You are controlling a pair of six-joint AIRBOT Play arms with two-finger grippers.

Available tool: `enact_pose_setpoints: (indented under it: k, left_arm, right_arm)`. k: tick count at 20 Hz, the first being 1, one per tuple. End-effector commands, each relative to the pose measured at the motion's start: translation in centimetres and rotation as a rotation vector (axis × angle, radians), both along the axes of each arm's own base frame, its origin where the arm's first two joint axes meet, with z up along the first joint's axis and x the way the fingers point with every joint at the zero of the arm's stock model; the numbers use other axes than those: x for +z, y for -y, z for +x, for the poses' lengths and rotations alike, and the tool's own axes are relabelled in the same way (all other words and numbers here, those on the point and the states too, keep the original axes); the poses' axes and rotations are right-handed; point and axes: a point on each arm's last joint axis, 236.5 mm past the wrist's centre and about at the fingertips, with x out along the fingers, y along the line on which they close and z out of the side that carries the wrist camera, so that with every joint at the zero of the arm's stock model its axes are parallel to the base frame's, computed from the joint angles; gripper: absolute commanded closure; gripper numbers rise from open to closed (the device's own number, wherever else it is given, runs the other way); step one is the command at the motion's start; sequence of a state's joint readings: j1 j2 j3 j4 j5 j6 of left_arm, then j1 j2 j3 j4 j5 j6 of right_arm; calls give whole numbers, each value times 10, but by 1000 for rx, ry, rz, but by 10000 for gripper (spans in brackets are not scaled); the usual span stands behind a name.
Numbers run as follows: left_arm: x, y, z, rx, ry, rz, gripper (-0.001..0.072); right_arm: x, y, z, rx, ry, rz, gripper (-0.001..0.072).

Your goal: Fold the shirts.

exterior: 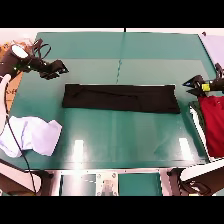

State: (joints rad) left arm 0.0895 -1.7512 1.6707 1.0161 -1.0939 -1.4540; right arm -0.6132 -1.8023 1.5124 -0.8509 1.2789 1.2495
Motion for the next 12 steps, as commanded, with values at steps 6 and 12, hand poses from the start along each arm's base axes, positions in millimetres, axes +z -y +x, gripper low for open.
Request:
enact_pose_setpoints:
  k: [6,12]
  left_arm:
    - [7,26,-8,-58,-20,-17,51]
    - [12,38,-11,-73,-28,-63,52]
  right_arm:
    - [-58,-63,-17,196,-52,210,99]
    - [-51,-101,-3,274,-18,225,100]
